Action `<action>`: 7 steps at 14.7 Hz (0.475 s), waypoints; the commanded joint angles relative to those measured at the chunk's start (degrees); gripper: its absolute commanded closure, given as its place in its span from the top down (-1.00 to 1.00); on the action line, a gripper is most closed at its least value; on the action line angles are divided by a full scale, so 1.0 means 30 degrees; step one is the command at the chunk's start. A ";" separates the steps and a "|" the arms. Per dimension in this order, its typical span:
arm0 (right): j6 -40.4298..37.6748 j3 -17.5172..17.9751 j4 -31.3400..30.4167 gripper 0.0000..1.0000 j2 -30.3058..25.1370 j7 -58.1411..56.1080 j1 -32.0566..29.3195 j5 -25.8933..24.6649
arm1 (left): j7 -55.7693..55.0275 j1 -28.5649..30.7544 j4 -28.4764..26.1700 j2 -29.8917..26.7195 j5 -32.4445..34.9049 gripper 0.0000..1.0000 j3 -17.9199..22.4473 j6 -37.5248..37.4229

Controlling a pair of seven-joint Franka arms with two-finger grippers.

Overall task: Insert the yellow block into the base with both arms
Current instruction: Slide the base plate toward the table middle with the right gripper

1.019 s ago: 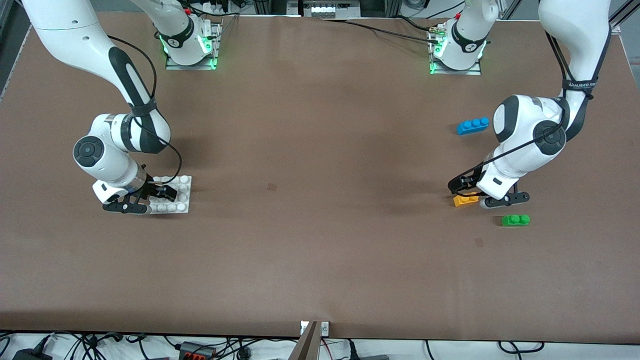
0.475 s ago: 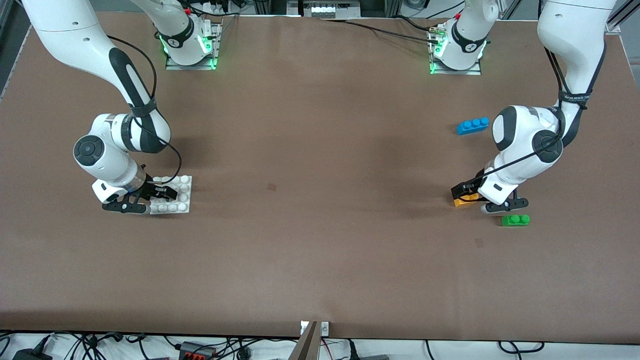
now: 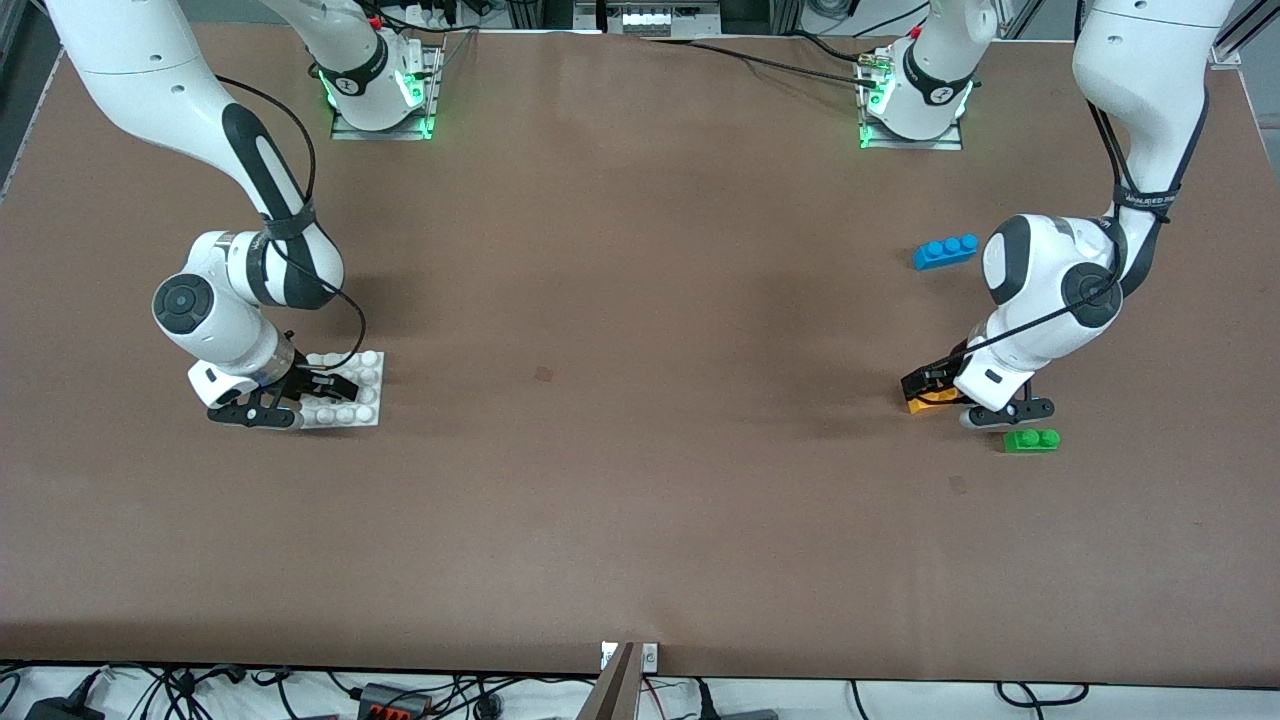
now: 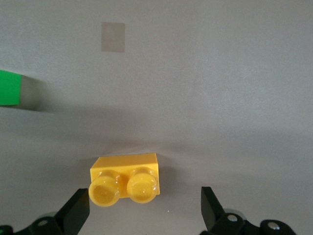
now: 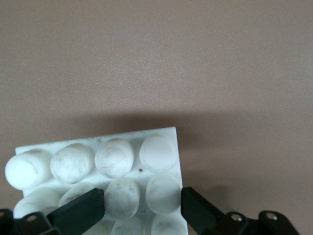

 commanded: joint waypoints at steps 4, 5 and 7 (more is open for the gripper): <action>0.0152 0.0577 -0.0179 0.49 0.0618 0.0192 0.1457 0.0111 | 0.1154 0.0198 0.0033 0.0068 0.0336 1.00 0.0045 0.0260; 0.0122 0.0811 -0.0149 0.49 0.0647 0.0279 0.1751 0.0141 | 0.1154 0.0198 0.0033 0.0068 0.0336 1.00 0.0103 0.0260; 0.0122 0.1192 -0.0149 0.49 0.0676 0.1329 0.2162 0.0141 | 0.1154 0.0198 0.0062 0.0097 0.0336 1.00 0.0133 0.0260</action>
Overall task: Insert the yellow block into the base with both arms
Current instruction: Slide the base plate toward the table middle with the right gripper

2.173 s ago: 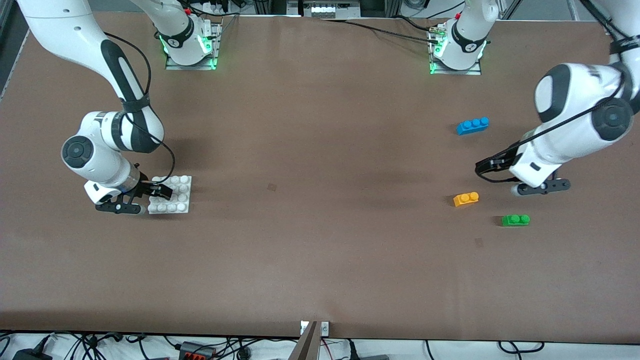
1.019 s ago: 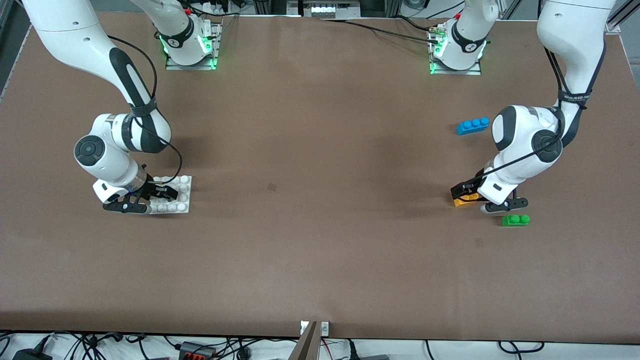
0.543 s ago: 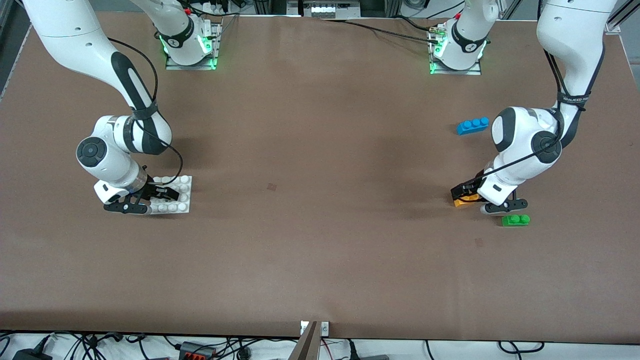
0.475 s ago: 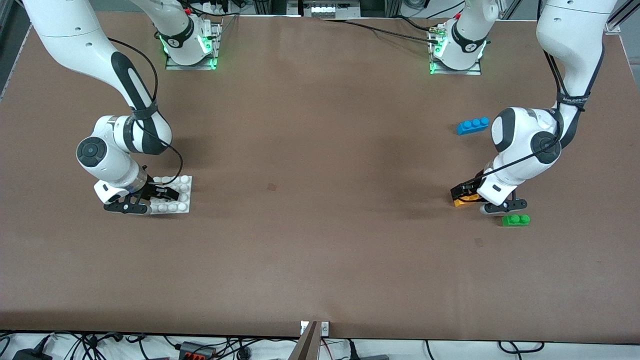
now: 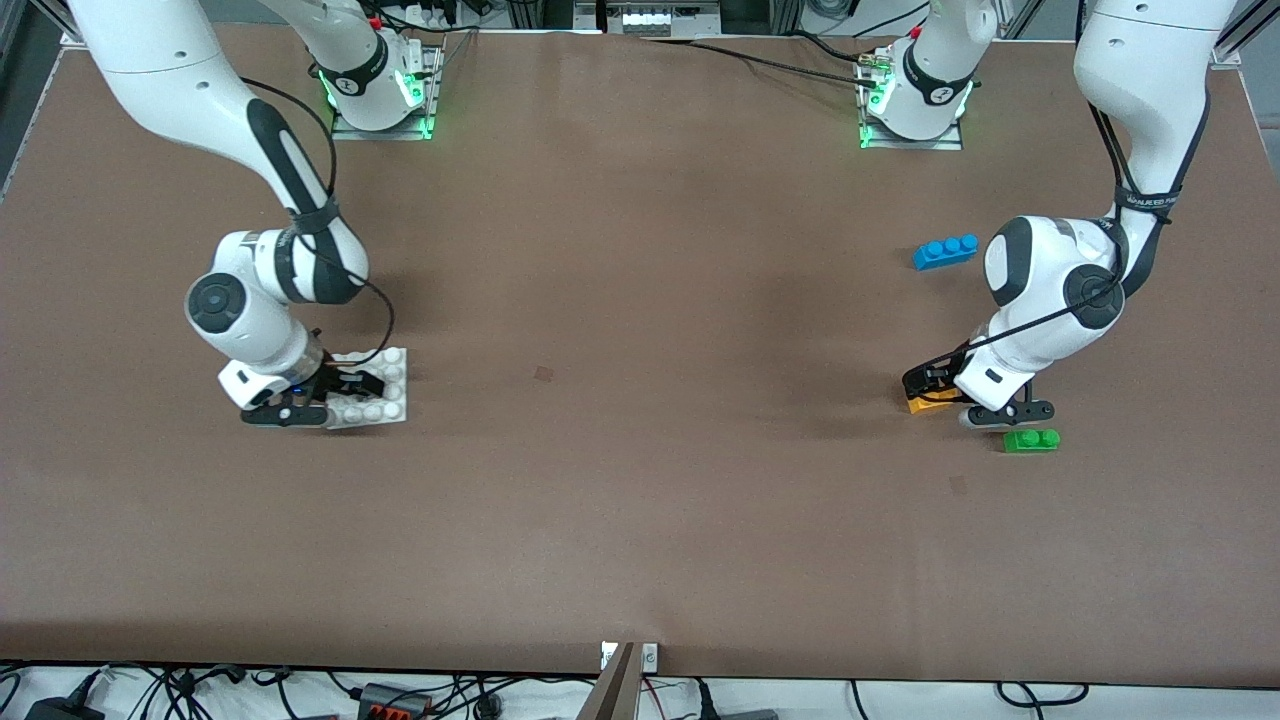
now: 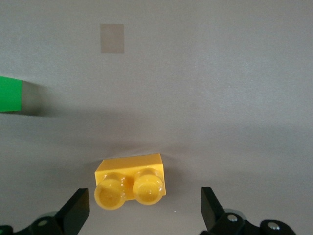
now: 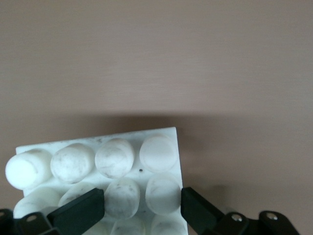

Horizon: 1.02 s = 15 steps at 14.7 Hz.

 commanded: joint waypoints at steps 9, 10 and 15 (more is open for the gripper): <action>-0.2686 0.2807 0.1516 0.48 0.0928 0.3486 0.1456 0.0291 | 0.0439 0.0143 0.0031 0.0642 0.0846 1.00 0.0225 0.1336; -0.2686 0.2866 0.1750 0.48 0.1133 0.3605 0.1544 0.0292 | 0.0439 0.0230 0.0031 0.0671 0.0846 1.00 0.0225 0.1336; -0.2715 0.4271 0.3127 0.45 0.2129 0.5652 0.1838 0.0321 | 0.0439 0.0231 -0.0027 0.0700 0.0876 1.00 0.0225 0.1365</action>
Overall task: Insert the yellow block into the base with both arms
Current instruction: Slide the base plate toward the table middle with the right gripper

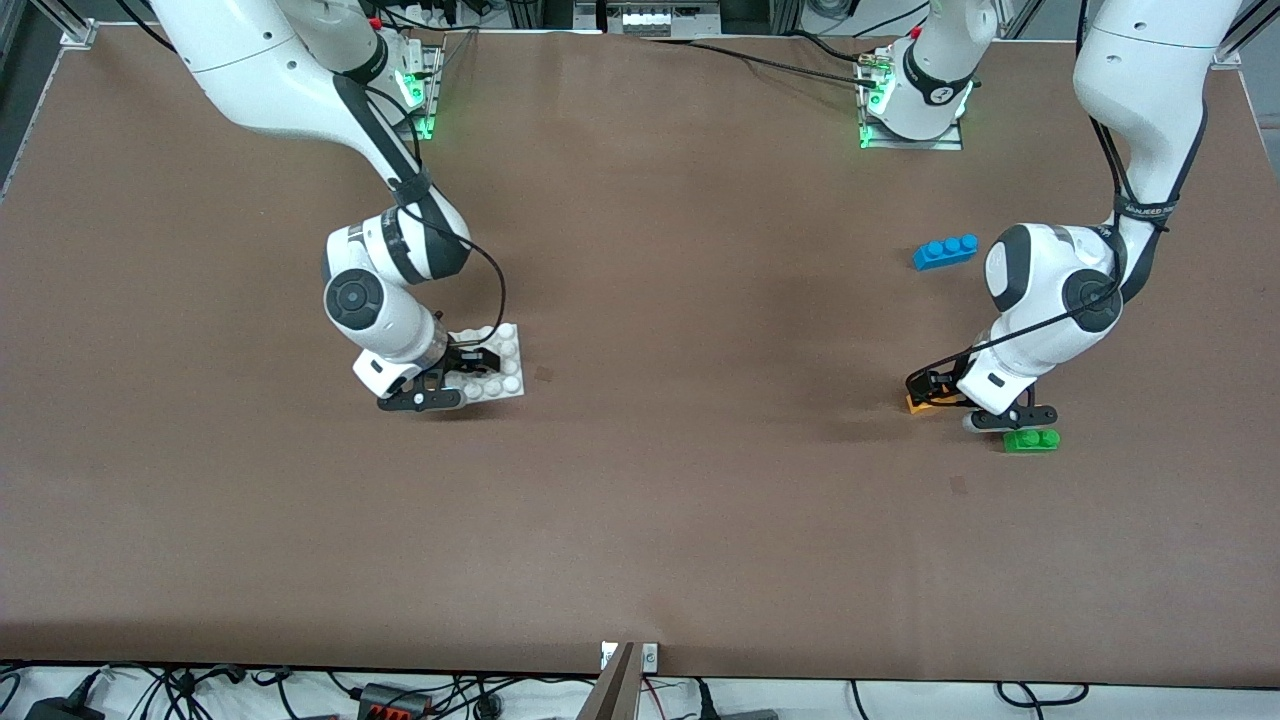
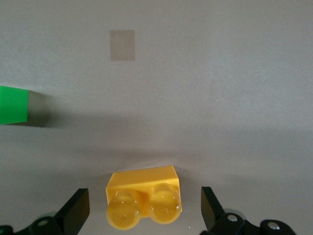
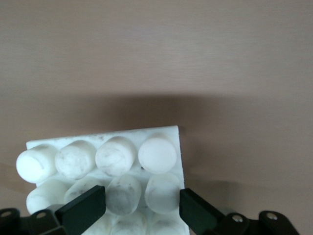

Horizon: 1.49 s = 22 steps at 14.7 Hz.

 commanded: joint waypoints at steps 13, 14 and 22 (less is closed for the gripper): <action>-0.0049 0.1363 0.5275 0.36 0.3670 0.5246 0.3377 0.0260 | 0.0254 0.0197 -0.0174 0.0315 0.0502 1.00 -0.0056 0.0824; -0.0049 0.1363 0.5684 0.36 0.3933 0.5510 0.3697 0.0260 | 0.0254 0.0197 -0.0203 0.0314 0.0502 1.00 -0.0056 0.0824; 0.0127 0.2358 0.8997 0.36 0.6220 0.7622 0.4725 0.0260 | 0.0753 0.0197 -0.0467 0.0402 0.0620 1.00 -0.0056 0.0853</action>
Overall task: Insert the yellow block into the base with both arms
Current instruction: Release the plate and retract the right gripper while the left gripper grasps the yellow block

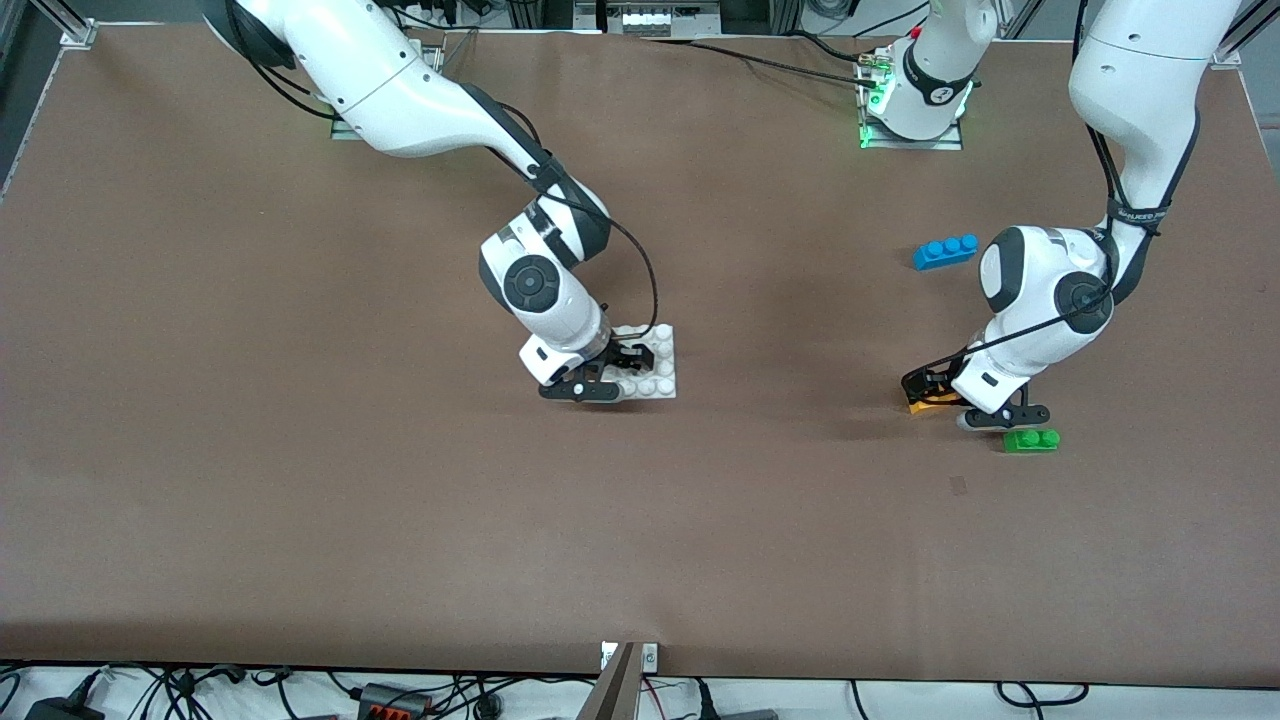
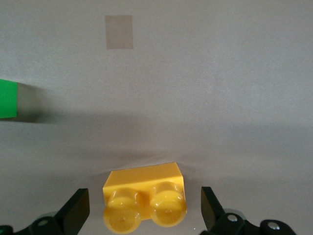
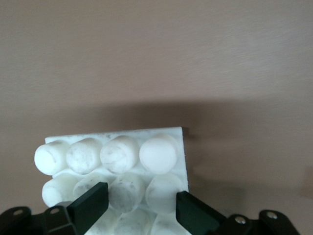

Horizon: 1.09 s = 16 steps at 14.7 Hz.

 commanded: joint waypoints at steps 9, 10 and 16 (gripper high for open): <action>-0.0808 0.0468 0.2043 0.39 0.0502 0.1280 0.0285 0.0171 | 0.0232 0.0187 -0.0005 0.0208 0.0533 0.99 -0.0093 0.0371; -0.1422 0.0439 0.2073 0.39 0.0035 0.1223 0.0198 0.0083 | 0.0261 0.0187 0.0053 0.0267 0.0533 0.98 -0.0093 0.0371; -0.6164 0.0380 0.2044 0.45 -0.3333 -0.0205 -0.1585 -0.0064 | 0.0320 0.0158 0.0112 0.0326 0.0504 0.75 -0.0093 0.0371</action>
